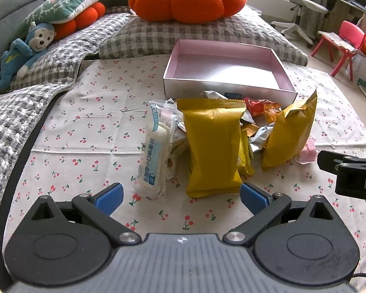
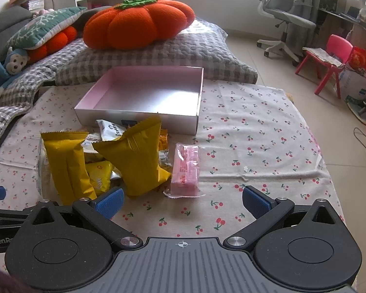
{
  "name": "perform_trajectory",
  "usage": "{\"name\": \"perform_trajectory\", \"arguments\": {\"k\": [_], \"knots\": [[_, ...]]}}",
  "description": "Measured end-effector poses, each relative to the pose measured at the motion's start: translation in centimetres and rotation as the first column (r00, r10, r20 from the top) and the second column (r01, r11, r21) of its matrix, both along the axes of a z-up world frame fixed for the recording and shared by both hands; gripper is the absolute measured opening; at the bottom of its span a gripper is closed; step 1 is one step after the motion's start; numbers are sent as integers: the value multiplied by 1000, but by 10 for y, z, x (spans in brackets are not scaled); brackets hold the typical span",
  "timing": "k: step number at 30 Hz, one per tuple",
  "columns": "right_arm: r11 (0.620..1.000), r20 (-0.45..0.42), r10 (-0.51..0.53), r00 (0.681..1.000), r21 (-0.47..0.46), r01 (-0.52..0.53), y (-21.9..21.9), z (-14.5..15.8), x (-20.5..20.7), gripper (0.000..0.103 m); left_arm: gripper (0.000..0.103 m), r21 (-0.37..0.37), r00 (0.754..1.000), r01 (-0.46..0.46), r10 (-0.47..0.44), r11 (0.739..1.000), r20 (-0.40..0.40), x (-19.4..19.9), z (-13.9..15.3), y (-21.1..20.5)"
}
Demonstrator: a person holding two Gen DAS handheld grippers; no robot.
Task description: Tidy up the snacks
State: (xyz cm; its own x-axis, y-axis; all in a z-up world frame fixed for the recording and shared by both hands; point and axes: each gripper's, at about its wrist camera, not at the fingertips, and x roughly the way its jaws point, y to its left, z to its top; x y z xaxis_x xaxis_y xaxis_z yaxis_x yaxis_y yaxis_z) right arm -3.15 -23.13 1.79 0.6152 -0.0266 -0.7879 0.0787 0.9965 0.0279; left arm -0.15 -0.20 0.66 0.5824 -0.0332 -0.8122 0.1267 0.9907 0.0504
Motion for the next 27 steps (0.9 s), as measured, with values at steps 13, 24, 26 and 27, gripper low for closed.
{"name": "perform_trajectory", "arguments": {"k": [13, 24, 26, 27], "knots": [[1000, 4, 2, 1000, -1, -2, 1, -3, 3, 103, 102, -19, 1000, 5, -5, 1000, 10, 0, -1, 4], [996, -6, 73, 997, 49, -73, 1, -3, 10, 103, 102, 1, 991, 110, -110, 994, 74, 6, 15, 9], [995, 10, 88, 996, 54, -88, 0, 1, 13, 103, 102, 7, 990, 131, -131, 991, 60, 12, 15, 14], [994, 20, 97, 995, 49, -98, -1, 3, 15, 103, 100, 0, 988, 142, -142, 990, 54, 16, 15, 16]]}}
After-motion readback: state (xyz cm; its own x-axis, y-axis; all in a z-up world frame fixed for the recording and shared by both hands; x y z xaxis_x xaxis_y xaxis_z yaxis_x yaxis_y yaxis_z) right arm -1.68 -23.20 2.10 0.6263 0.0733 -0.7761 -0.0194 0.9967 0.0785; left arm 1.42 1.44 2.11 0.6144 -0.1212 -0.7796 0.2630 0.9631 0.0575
